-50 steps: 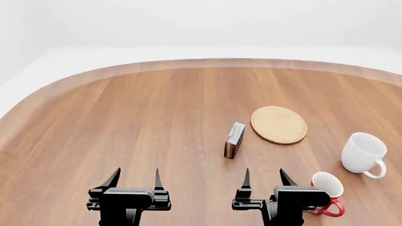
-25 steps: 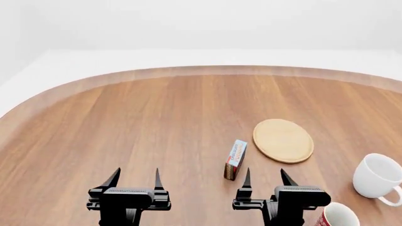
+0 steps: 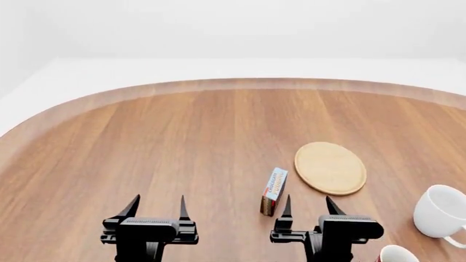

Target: Put the chocolate pudding to the left of the plate.

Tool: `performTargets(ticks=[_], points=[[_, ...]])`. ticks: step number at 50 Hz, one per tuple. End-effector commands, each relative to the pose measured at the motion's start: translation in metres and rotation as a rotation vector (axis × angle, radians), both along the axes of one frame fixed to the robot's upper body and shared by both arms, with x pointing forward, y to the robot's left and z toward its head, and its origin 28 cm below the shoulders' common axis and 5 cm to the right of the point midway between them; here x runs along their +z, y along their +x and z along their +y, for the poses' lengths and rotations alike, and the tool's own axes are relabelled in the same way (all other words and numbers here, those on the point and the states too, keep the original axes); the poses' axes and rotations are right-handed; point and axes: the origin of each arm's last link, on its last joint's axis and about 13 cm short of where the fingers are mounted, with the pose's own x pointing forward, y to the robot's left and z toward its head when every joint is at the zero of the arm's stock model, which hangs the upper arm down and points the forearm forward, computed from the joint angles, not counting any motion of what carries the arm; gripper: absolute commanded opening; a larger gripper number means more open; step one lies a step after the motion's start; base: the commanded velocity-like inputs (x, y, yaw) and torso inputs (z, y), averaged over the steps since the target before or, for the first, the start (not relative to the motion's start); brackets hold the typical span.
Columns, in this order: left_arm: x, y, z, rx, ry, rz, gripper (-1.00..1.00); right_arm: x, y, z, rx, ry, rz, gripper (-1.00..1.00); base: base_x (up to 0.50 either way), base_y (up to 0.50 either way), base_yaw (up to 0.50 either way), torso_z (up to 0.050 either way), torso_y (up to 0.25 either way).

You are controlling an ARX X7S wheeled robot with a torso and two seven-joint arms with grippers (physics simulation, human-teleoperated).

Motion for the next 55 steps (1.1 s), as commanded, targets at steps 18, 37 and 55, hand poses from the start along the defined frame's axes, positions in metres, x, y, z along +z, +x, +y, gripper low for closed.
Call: performTargets(ticks=[18,37,55], points=[[0.000,0.000,0.000,-0.007,-0.007,0.014,1.00,0.067,0.027,0.017,0.036,0.022,0.270,1.00,0.00,0.00,0.00,0.000,0.000],[0.000,0.000,0.001,-0.007,-0.008,0.012,1.00,0.089,0.059,0.042,-0.032,0.030,0.386,1.00,0.00,0.00,0.00,0.000,0.000],[0.001,0.000,0.001,-0.014,-0.019,0.010,1.00,0.086,0.091,0.067,-0.241,0.065,0.525,1.00,0.00,0.00,0.00,0.000,0.000]])
